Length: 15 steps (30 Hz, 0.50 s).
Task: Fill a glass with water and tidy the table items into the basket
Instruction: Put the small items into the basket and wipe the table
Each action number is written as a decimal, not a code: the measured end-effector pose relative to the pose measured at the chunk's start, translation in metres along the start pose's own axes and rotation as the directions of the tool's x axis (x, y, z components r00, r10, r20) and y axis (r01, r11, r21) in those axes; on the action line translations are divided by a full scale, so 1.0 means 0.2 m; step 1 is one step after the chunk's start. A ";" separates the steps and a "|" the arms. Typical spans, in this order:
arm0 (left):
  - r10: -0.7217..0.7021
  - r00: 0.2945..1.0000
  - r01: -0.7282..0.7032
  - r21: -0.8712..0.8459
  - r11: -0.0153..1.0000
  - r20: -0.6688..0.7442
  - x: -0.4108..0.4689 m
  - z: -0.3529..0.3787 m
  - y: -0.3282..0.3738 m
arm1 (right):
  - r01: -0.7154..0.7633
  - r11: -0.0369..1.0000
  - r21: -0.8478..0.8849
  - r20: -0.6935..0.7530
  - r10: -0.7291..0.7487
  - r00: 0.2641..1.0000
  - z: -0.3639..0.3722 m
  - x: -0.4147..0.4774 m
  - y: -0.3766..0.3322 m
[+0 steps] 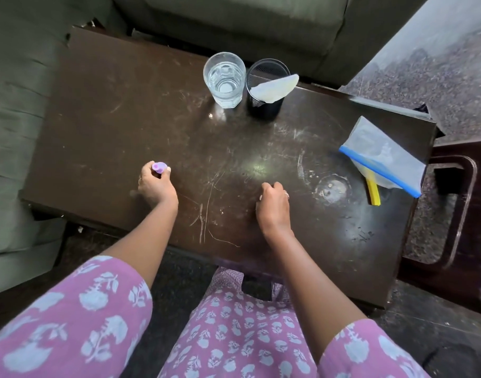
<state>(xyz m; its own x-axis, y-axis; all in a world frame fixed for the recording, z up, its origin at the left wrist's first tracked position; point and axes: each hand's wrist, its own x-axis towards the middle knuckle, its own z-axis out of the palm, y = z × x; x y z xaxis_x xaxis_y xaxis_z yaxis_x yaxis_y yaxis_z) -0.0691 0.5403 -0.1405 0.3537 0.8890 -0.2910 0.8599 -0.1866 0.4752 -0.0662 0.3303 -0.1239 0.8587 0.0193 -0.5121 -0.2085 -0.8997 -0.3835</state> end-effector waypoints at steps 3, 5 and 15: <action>-0.005 1.000 0.005 -0.011 1.000 -0.027 -0.04 0.01 0.02 | 0.021 0.999 0.043 -0.028 -0.020 0.999 -0.01 0.02 0.00; 0.032 0.999 -0.032 -0.006 0.999 -0.028 -0.07 0.02 0.03 | 0.029 0.997 0.069 -0.040 -0.027 0.999 -0.03 0.03 0.00; 0.304 0.941 -0.286 -0.130 0.949 0.149 -0.52 0.23 0.21 | 0.017 0.975 0.223 -0.132 0.013 0.991 -0.21 0.05 0.15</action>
<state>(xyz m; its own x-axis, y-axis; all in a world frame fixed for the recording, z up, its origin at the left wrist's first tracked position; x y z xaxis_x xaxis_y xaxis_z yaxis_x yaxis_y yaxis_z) -0.0523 0.4205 -0.1290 0.6488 0.7177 -0.2530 0.6675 -0.3771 0.6420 -0.0439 0.2852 -0.1083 0.9101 -0.0500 -0.4114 -0.2932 -0.7793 -0.5539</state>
